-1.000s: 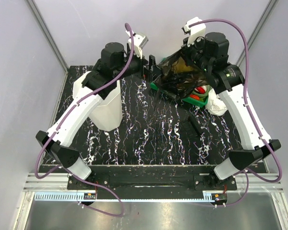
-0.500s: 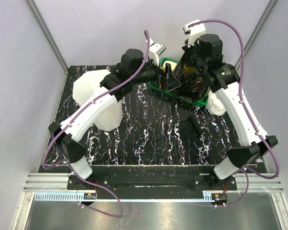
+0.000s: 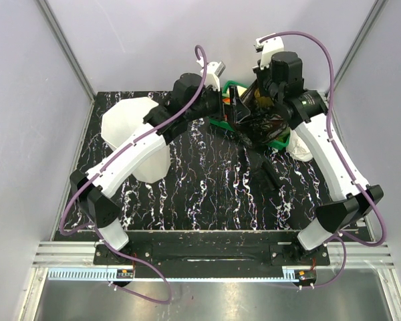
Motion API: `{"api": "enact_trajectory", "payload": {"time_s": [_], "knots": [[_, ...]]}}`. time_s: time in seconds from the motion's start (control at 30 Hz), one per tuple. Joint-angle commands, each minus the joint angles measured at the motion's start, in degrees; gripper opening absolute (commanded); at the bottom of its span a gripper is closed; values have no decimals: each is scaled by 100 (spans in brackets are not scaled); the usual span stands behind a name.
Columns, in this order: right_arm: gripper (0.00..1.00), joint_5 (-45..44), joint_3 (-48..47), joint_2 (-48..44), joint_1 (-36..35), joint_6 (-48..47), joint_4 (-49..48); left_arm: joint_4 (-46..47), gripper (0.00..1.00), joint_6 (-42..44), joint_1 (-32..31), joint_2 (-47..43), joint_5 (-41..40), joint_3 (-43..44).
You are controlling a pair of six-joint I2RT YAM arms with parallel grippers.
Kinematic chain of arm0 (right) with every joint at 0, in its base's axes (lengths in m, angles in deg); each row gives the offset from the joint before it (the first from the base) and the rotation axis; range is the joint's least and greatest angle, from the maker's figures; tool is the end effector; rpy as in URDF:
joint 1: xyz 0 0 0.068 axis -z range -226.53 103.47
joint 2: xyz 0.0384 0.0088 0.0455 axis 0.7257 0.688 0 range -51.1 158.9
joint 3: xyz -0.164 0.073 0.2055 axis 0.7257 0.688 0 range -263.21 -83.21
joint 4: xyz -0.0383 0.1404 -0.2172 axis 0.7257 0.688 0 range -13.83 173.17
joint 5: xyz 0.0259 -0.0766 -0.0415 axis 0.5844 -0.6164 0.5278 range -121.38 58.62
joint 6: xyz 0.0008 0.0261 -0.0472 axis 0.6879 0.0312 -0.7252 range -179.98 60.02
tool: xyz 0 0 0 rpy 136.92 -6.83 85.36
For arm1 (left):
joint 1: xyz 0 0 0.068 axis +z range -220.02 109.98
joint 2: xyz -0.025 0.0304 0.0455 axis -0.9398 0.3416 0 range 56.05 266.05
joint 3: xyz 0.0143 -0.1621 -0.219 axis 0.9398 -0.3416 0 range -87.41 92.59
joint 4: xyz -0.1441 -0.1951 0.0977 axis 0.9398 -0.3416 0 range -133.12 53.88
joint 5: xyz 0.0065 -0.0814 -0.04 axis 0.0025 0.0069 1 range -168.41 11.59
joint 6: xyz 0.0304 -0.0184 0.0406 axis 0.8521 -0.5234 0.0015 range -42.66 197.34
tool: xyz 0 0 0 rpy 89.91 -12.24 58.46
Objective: Put the trash bags into the trash bin
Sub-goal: Unfold the trash bag at the center of the board.
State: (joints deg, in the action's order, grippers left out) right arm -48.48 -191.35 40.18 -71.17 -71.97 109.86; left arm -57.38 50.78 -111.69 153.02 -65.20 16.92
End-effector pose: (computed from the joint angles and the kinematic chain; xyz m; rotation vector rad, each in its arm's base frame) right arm 0.3192 0.1349 0.4746 -0.3836 1.8130 -0.1248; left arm 0.2881 -0.2673 0.4403 0.4268 1.8893 -1.0317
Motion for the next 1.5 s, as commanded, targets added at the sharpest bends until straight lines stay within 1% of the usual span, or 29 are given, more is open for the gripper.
{"api": "enact_trajectory", "payload": {"time_s": [0.0, 0.33, 0.57, 0.63, 0.67, 0.8, 0.87, 0.9, 0.93, 1.0, 1.07, 1.1, 1.2, 1.33, 1.4, 1.47], "knots": [[0, -135, -515, -23, -14, 161, -241, 324, 99, -42, -69, -108, -688, -185], [0, -118, -665, -32, -14, 250, -179, 596, 99, 116, -236, -82, -908, -625], [0, -100, -744, -119, -14, 250, -126, 886, 99, 468, -263, 208, -1119, -695], [0, -109, -744, -155, -5, 206, -135, 982, 97, 573, -271, 200, -1206, -765], [0, -126, -744, -172, -14, 197, -126, 1044, 94, 626, -271, 182, -1224, -870], [0, -118, -753, -225, -5, 171, -135, 1176, 78, 749, -263, 173, -1198, -1011], [0, -144, -797, -225, 12, 162, -126, 1185, 74, 741, -271, 200, -1146, -1029], [0, -135, -805, -234, 21, 170, -126, 1203, 70, 767, -263, 217, -1093, -1020], [0, -127, -805, -234, 21, 179, -135, 1229, 62, 811, -263, 226, -997, -1020], [0, -118, -797, -252, 38, 171, -117, 1264, 37, 942, -263, 287, -830, -985], [0, -118, -753, -295, 65, 136, -117, 1247, 4, 1022, -236, 314, -715, -924], [0, -109, -727, -322, 117, 127, -135, 1194, 0, 1065, -201, 323, -724, -880], [0, -4, -665, -392, 267, 13, -117, 1097, 0, 1232, -35, 226, -829, -810], [0, 268, -568, -436, 399, -251, -109, 966, 0, 1443, 395, 42, -777, -669], [0, 426, -647, -366, 408, -417, -117, 826, 0, 1662, 598, 59, -785, -258], [0, 602, -927, -244, 399, -628, -170, 676, 0, 2196, 643, 129, -881, 374]]}}
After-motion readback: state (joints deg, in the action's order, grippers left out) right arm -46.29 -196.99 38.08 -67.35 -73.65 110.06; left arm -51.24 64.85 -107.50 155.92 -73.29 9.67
